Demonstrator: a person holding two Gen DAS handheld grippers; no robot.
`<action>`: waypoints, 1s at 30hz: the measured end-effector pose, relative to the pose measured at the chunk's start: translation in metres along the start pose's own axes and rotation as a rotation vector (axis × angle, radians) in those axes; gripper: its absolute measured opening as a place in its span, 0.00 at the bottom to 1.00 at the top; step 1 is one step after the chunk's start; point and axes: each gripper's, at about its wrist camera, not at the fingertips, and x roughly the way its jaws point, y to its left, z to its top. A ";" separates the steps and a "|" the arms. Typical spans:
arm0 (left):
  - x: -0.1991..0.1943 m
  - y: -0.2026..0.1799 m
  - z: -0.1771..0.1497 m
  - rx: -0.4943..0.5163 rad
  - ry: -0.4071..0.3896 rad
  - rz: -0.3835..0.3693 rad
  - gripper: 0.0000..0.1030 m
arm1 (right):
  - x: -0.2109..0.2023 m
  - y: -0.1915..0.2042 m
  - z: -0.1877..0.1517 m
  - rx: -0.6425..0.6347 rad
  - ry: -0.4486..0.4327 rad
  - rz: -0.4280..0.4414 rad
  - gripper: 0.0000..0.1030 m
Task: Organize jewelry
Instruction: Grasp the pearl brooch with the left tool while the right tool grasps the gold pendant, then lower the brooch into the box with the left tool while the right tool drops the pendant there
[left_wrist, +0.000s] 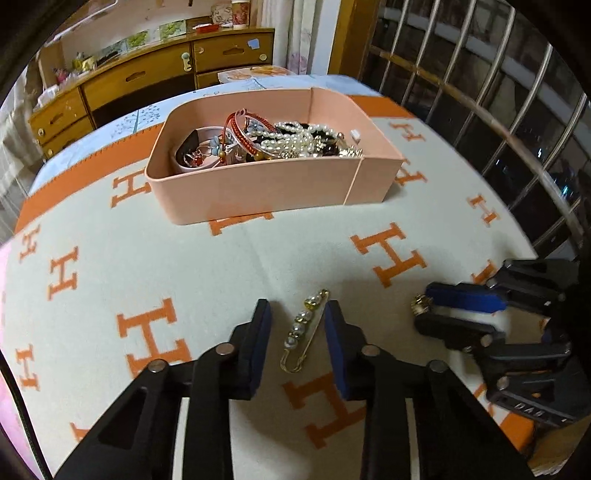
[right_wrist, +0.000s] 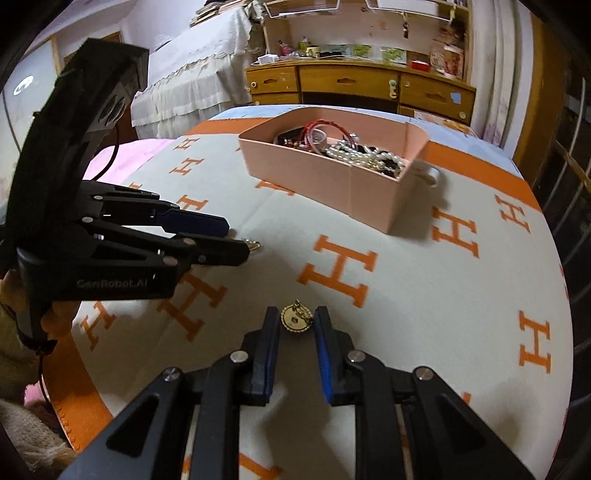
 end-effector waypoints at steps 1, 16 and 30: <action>0.000 -0.003 0.000 0.014 0.009 0.020 0.17 | -0.001 -0.001 0.000 0.005 -0.001 0.002 0.19; -0.024 0.002 -0.014 -0.082 -0.040 0.032 0.05 | -0.008 -0.003 0.005 0.061 -0.013 -0.006 0.19; -0.136 0.040 0.024 -0.149 -0.228 -0.065 0.05 | -0.105 0.001 0.092 0.104 -0.199 0.060 0.18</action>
